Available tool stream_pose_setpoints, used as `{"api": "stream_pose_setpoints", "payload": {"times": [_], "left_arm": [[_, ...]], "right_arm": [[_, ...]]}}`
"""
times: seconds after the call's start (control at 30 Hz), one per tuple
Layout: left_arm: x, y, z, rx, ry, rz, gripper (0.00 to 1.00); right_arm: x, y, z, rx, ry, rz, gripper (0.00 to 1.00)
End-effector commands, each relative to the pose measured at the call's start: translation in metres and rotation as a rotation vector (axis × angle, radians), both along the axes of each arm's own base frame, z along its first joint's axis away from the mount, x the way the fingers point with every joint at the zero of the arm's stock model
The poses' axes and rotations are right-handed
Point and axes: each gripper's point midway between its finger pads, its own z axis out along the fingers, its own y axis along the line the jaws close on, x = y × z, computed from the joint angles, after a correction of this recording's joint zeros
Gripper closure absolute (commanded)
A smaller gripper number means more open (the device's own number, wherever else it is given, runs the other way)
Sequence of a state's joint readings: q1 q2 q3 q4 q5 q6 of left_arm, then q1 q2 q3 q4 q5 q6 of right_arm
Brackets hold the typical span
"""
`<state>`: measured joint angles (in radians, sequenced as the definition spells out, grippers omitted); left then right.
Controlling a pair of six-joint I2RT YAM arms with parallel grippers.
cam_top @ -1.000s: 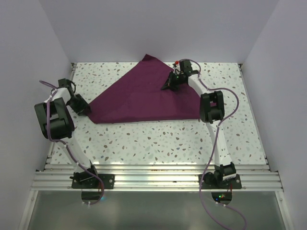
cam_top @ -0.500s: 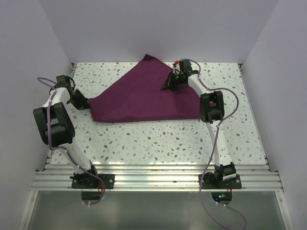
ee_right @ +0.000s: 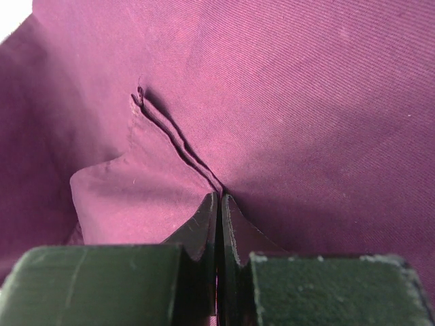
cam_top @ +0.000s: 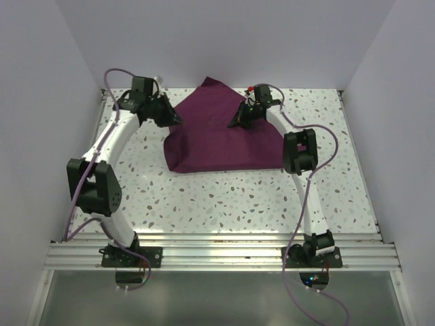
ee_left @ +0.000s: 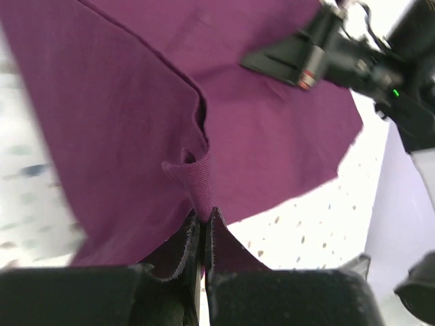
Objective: Prepare the surgical pack
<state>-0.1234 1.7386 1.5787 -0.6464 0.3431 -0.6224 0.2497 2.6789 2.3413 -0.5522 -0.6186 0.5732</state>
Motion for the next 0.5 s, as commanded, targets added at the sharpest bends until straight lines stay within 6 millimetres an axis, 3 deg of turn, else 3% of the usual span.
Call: {"api": "stream_pose_setpoints", "payload": {"times": [0.0,0.03,0.07,0.1,0.17,0.27,0.47], "left_arm": [[0.01,-0.057,0.019,-0.094,-0.032,-0.089,1.0],[0.006,-0.08,0.018,-0.101,-0.029,-0.138,1.0],[0.008,-0.092,0.008,-0.099,0.0,-0.16,1.0],[0.014,-0.102,0.019,-0.101,-0.03,-0.175,1.0],[0.015,-0.124,0.012,-0.115,-0.005,-0.201,1.0],[0.022,-0.144,0.018,-0.143,-0.011,-0.227,1.0],[0.01,-0.178,0.013,-0.162,0.009,-0.303,1.0]], "right_arm": [[0.008,0.001,-0.012,-0.035,-0.017,-0.024,1.0],[0.007,0.0,-0.012,-0.037,-0.015,-0.025,1.0],[0.007,0.001,-0.012,-0.038,-0.015,-0.024,1.0],[0.007,0.001,-0.011,-0.038,-0.015,-0.024,1.0],[0.007,0.0,-0.012,-0.04,-0.014,-0.026,1.0],[0.005,-0.001,-0.016,-0.044,-0.004,-0.024,1.0],[0.001,-0.002,-0.022,-0.051,0.01,-0.02,1.0]]}}
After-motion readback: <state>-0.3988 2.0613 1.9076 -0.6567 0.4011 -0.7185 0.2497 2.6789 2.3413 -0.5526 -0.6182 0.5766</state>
